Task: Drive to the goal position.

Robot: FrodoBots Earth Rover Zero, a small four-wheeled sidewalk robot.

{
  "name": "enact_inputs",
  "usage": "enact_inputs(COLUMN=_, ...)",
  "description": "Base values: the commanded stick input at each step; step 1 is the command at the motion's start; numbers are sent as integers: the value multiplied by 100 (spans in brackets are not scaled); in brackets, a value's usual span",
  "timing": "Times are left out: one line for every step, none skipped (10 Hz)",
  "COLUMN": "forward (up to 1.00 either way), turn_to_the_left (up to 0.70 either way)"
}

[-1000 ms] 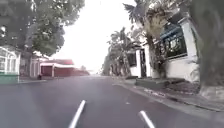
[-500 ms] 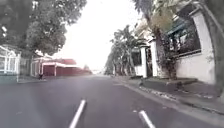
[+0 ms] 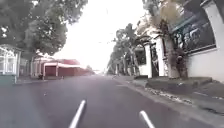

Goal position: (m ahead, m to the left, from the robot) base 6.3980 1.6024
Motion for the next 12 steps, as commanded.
enact_inputs(forward=100, turn_to_the_left=0)
enact_inputs(forward=100, turn_to_the_left=0)
enact_inputs(forward=100, turn_to_the_left=0)
enact_inputs(forward=100, turn_to_the_left=0)
enact_inputs(forward=100, turn_to_the_left=0)
enact_inputs(forward=100, turn_to_the_left=0)
enact_inputs(forward=100, turn_to_the_left=0)
enact_inputs(forward=100, turn_to_the_left=0)
enact_inputs(forward=100, turn_to_the_left=0)
enact_inputs(forward=100, turn_to_the_left=0)
enact_inputs(forward=100, turn_to_the_left=0)
enact_inputs(forward=100, turn_to_the_left=0)
